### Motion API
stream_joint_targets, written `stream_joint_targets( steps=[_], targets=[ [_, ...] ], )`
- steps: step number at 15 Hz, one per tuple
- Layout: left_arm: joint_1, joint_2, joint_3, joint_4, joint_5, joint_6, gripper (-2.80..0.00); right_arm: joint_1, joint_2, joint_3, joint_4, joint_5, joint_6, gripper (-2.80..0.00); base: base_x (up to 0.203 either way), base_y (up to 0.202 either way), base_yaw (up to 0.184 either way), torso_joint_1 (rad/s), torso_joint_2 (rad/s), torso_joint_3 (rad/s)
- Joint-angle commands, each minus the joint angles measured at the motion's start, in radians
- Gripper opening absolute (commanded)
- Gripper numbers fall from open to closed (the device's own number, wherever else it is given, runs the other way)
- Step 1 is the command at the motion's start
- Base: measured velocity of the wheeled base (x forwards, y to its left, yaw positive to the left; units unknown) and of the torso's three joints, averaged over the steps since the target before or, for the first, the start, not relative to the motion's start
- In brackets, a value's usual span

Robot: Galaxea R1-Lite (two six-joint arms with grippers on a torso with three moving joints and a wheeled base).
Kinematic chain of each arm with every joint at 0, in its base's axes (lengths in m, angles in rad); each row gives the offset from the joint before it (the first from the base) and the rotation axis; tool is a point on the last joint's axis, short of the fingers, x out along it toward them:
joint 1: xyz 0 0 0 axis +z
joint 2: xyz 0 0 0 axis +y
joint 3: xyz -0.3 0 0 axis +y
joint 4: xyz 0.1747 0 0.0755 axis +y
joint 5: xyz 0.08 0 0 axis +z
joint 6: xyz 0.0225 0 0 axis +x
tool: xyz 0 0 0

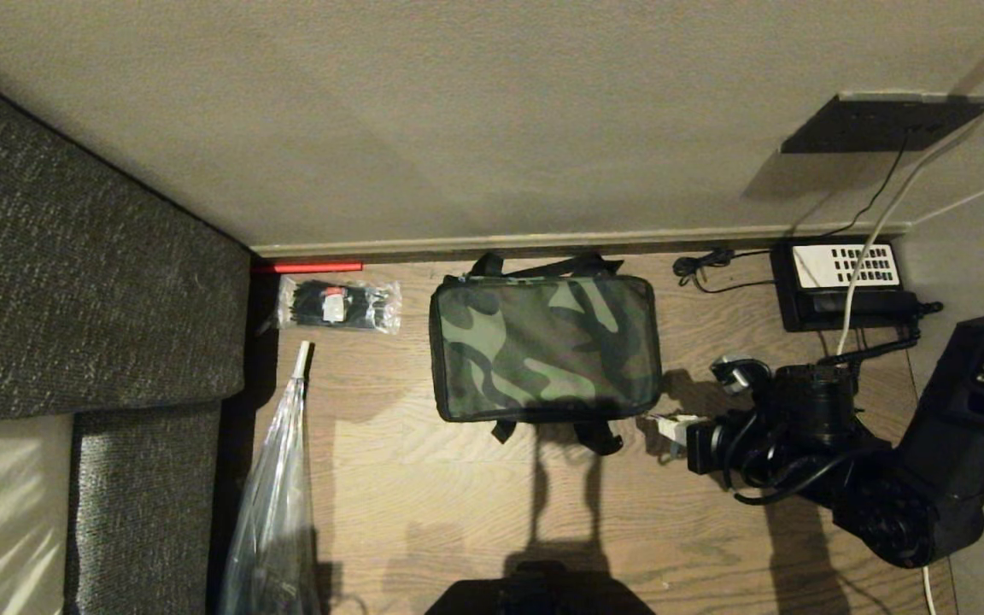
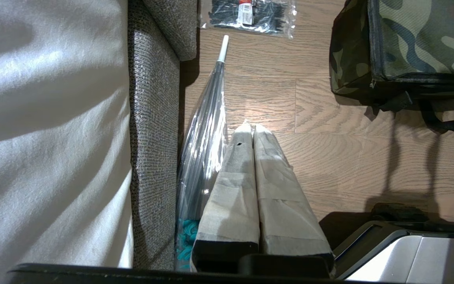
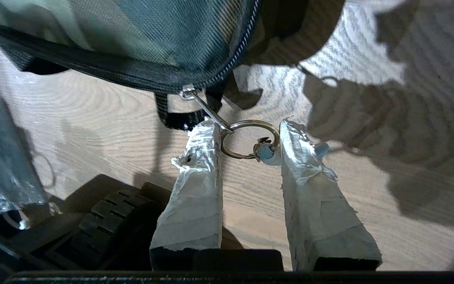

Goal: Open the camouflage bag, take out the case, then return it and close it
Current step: Open the top of the storage box

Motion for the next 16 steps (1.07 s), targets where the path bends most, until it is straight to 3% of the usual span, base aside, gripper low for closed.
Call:
stream_joint_targets(
  steps=[1,16],
  targets=[
    [0.001,-0.002,0.003,0.0,0.001,0.0,-2.8,-0.013,-0.011,0.001,-0.008,0.002,-0.001,-2.8,0.0,0.0,0.0,0.0,0.0,0.0],
    [0.001,-0.002,0.003,0.0,0.001,0.0,-2.8,-0.046,-0.01,-0.014,-0.009,0.004,-0.004,-2.8,0.0,0.0,0.0,0.0,0.0,0.0]
  ],
)
